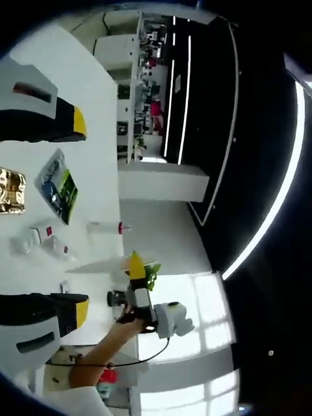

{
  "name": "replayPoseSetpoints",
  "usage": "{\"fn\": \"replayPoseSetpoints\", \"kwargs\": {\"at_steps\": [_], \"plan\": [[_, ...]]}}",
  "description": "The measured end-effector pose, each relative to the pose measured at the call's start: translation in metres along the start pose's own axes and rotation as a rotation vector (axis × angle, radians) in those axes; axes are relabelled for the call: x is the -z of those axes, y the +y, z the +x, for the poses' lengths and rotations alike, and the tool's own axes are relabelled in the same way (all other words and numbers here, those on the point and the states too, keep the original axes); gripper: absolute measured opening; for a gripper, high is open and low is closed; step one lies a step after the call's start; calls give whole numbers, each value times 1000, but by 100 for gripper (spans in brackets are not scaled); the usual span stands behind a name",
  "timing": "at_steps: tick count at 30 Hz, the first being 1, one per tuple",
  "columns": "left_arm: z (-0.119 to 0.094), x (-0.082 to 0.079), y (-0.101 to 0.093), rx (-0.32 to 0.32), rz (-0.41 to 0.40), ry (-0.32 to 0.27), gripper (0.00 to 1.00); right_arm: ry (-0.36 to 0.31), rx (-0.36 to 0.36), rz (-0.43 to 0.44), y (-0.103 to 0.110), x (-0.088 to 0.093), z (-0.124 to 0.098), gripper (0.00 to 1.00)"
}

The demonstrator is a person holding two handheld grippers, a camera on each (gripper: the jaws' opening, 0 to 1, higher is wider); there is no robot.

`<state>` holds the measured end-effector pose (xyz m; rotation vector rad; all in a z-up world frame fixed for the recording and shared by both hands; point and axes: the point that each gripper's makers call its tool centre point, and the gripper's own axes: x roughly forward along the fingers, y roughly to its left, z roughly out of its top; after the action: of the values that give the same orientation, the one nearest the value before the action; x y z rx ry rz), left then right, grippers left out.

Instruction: Arrange the skincare products in the storage area until every visible bottle or jar stands upright without overlapping.

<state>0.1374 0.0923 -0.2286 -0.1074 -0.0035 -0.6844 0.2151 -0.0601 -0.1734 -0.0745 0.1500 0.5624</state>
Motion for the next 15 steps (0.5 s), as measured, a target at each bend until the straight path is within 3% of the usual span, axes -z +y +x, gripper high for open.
{"fn": "replayPoseSetpoints", "kwargs": {"at_steps": [8, 15], "plan": [[27, 9, -25, 75, 6, 20, 99, -77, -36, 38, 25, -24, 0, 25], [45, 15, -39, 98, 11, 20, 98, -111, -36, -22, 45, -37, 2, 25]]}}
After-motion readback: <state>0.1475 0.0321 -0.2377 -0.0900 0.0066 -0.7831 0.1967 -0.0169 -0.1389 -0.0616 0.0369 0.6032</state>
